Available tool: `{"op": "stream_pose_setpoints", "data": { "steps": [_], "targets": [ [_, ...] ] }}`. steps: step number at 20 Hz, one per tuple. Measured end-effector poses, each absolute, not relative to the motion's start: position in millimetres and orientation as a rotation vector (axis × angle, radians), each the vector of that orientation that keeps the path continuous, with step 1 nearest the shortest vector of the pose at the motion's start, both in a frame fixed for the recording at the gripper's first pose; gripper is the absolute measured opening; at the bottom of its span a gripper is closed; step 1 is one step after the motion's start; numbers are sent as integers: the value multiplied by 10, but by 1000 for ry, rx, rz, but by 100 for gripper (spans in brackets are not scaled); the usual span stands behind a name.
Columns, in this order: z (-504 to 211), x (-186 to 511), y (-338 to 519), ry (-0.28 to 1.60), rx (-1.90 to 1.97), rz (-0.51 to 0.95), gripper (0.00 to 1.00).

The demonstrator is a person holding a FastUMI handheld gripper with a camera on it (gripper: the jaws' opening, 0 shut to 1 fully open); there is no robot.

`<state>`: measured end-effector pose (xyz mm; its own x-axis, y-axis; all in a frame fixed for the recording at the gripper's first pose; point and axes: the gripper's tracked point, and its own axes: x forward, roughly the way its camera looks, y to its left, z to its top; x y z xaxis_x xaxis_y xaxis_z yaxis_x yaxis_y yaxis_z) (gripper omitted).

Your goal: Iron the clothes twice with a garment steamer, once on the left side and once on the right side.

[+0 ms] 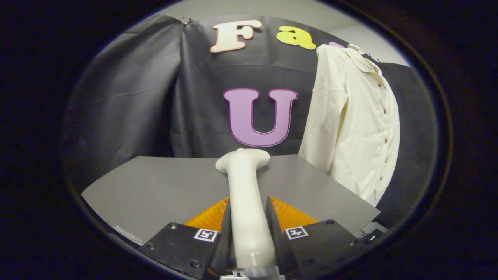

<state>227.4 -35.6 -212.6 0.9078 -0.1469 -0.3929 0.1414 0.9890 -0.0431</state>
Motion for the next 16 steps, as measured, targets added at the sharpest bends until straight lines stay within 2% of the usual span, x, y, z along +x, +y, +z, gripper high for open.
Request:
{"op": "stream_pose_setpoints", "data": {
  "steps": [1,3,10,16],
  "targets": [
    [-2110,2273,-362,385,28,-149,43],
    [-2090,2267,-304,375,83,-88,39],
    [-1652,1955,-375,247,111,12,39],
    [-1193,1763,-727,135,105,32,38]
  ]
}}
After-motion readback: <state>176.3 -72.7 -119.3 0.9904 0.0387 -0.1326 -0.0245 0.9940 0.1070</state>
